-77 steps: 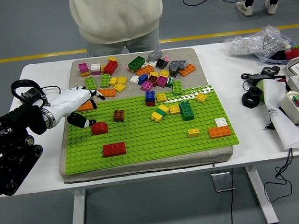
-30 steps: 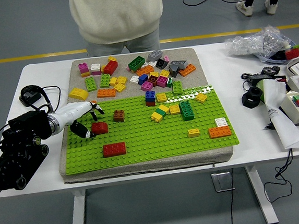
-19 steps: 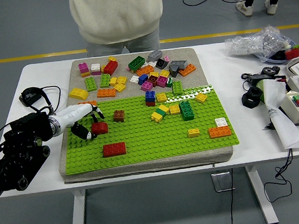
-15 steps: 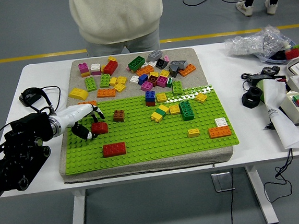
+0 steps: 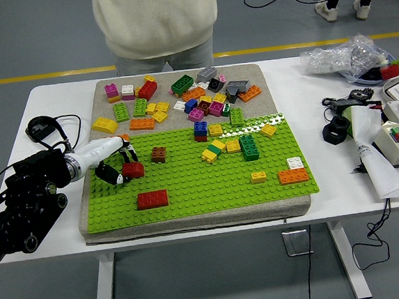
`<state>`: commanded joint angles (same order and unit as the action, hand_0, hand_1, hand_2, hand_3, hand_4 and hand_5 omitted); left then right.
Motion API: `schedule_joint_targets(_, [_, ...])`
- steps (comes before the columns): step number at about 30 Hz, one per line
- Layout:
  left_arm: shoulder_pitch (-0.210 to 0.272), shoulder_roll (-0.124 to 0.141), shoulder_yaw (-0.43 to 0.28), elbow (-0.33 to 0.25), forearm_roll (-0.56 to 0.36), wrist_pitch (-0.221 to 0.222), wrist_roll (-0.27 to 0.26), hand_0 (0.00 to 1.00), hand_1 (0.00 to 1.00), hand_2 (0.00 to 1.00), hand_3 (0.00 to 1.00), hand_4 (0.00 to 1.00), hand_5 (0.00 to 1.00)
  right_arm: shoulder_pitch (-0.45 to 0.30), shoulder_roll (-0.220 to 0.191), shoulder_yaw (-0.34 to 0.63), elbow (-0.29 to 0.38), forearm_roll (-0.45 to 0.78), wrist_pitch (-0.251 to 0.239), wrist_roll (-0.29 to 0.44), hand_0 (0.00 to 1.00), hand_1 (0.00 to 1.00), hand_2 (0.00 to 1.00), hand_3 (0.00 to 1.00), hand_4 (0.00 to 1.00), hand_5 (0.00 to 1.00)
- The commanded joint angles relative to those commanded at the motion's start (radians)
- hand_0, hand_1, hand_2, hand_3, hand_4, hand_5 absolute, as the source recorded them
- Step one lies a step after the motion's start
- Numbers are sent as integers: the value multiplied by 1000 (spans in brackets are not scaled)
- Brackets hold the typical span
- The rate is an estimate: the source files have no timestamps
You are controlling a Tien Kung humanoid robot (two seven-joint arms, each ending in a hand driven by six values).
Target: Pick up the brick,pile it on top of brick,press brick,pick up the brick,pile it on top of brick,press brick
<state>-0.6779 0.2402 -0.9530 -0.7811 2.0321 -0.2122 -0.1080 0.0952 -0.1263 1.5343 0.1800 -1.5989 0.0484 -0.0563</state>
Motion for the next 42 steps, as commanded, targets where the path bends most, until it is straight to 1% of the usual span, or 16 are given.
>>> schedule_joint_targets(4, [1, 0, 3, 4, -7, -4, 1, 646, 700, 527, 551, 662, 2, -1, 1, 0, 0, 0, 0, 0, 763, 680, 723, 745, 998, 689])
schedule_joint_targets(5, [2, 0, 3, 5, -9, -5, 2, 605, 636, 518, 536, 590, 2, -1, 1, 0, 0, 0, 0, 0, 763, 681, 723, 745, 998, 688])
schedule_joint_targets(10, [3, 2, 1, 3, -15, -6, 3, 605, 636, 518, 536, 590, 2, -2, 1, 0, 0, -1, 0, 0, 763, 681, 723, 745, 998, 688])
schedule_joint_targets(11, [3, 3, 1, 2, -16, -7, 3, 581, 593, 513, 528, 540, 2, -2, 1, 0, 0, -1, 0, 0, 763, 681, 722, 745, 998, 688])
schedule_joint_targets(18, [13, 13, -33, -39, -17, -17, 11, 579, 587, 514, 528, 537, 2, -2, 1, 1, 0, 0, 0, 0, 763, 681, 722, 745, 998, 688])
schedule_joint_targets(22, [26, 18, -62, -72, -16, -21, 17, 579, 587, 514, 528, 537, 2, -3, 1, 2, 0, 1, 0, 0, 763, 681, 722, 745, 998, 688])
schedule_joint_targets(23, [29, 18, -68, -78, -16, -22, 18, 582, 590, 515, 532, 563, 2, -3, 1, 2, 0, 1, -1, 0, 763, 682, 723, 745, 998, 687])
schedule_joint_targets(25, [40, 21, -90, -103, -12, -25, 22, 582, 590, 515, 532, 563, 2, -4, 1, 2, 0, 2, -1, 0, 763, 682, 723, 745, 998, 687])
schedule_joint_targets(27, [46, 23, -97, -114, -10, -27, 24, 582, 590, 515, 532, 563, 2, -4, 0, 2, 0, 3, -1, 0, 763, 682, 723, 745, 998, 687])
schedule_joint_targets(30, [68, 31, -119, -157, -4, -32, 33, 582, 589, 513, 531, 569, 2, -6, -1, 3, 0, 3, -1, 0, 763, 681, 723, 745, 998, 688])
schedule_joint_targets(34, [120, 47, -146, -244, 4, -38, 49, 582, 589, 513, 531, 569, 2, -8, -3, 5, 0, 6, -2, 0, 763, 681, 723, 745, 998, 688])
schedule_joint_targets(35, [128, 49, -150, -259, 6, -40, 51, 580, 581, 514, 530, 552, 2, -8, -4, 5, 0, 6, -2, 0, 763, 682, 723, 745, 998, 689])
schedule_joint_targets(39, [195, 61, -179, -360, 14, -46, 64, 580, 581, 514, 530, 552, 2, -9, -5, 7, 0, 8, -3, 1, 763, 682, 723, 745, 998, 689])
schedule_joint_targets(42, [238, 61, -202, -424, 24, -45, 74, 579, 576, 515, 532, 540, 2, -9, -5, 8, 0, 10, -3, 1, 763, 682, 723, 745, 998, 687])
